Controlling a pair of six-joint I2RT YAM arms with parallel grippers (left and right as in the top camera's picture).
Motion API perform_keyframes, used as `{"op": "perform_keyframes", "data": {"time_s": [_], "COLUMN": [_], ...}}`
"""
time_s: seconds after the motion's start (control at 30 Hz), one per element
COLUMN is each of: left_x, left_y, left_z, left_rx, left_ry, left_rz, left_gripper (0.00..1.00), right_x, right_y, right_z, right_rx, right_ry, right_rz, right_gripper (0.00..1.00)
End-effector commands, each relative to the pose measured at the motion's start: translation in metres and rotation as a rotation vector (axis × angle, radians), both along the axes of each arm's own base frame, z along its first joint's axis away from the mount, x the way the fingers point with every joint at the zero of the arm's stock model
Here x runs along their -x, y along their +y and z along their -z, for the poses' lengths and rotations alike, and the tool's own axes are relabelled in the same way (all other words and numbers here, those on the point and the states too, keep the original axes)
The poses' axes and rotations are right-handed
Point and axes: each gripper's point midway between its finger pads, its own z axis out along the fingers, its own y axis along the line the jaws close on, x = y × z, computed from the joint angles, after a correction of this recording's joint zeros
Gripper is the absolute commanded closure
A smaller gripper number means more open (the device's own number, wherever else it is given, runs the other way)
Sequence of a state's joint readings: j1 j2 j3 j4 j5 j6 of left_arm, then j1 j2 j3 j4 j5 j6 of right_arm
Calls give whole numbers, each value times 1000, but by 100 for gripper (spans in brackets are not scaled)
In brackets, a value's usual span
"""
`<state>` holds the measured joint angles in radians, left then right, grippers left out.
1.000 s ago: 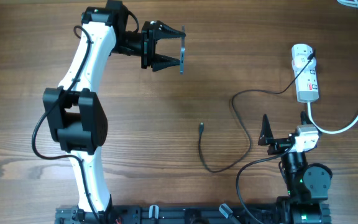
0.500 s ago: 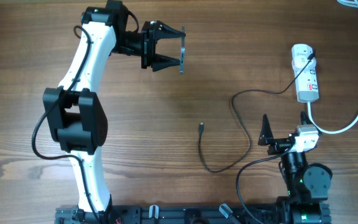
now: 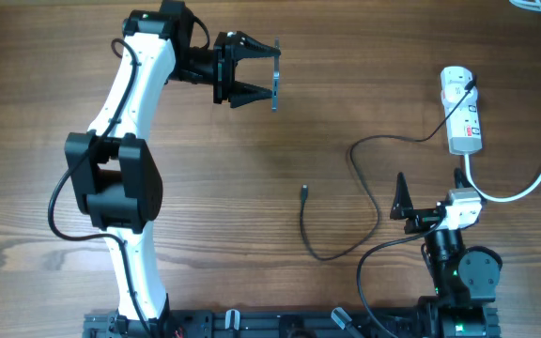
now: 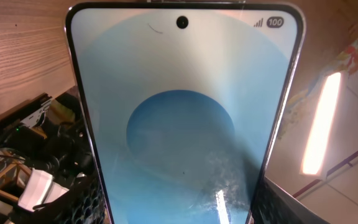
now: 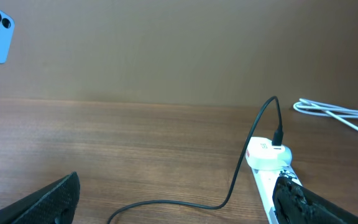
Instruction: Plug charger to phone and switch on socket
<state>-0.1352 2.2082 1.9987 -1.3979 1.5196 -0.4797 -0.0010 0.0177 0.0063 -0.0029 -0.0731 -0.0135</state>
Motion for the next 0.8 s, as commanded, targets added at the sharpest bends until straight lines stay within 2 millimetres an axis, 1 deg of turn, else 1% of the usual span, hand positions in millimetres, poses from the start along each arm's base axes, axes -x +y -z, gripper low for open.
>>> {"op": "perform_keyframes", "data": {"time_s": [0.0, 0.47, 0.53, 0.57, 0.63, 0.67, 0.7, 0.77], "left_x": [2, 3, 3, 3, 3, 3, 3, 3], "left_y": [2, 1, 1, 1, 1, 1, 1, 1], "left_z": [-26, -26, -26, -26, -26, -26, -26, -26], "left_rx": [40, 40, 40, 41, 41, 41, 41, 40], "left_ry": [-63, -62, -62, -62, -62, -62, -62, -62], "left_rz": [-5, -3, -3, -3, -3, -3, -3, -3], "left_gripper": [36, 35, 35, 35, 35, 35, 35, 35], "right_x": [0, 0, 0, 1, 4, 7, 10, 13], "right_y": [-3, -3, 1, 6, 24, 35, 46, 53], "right_z": [-1, -1, -2, -3, -5, -6, -7, -8], "right_rx": [12, 12, -26, -82, -296, -449, -667, -985], "right_ry": [-7, -8, -6, -5, 19, 53, 111, 202], "right_rz": [17, 17, -7, -35, -140, -208, -265, -298], "right_gripper": [0, 0, 0, 0, 0, 0, 0, 0]}}
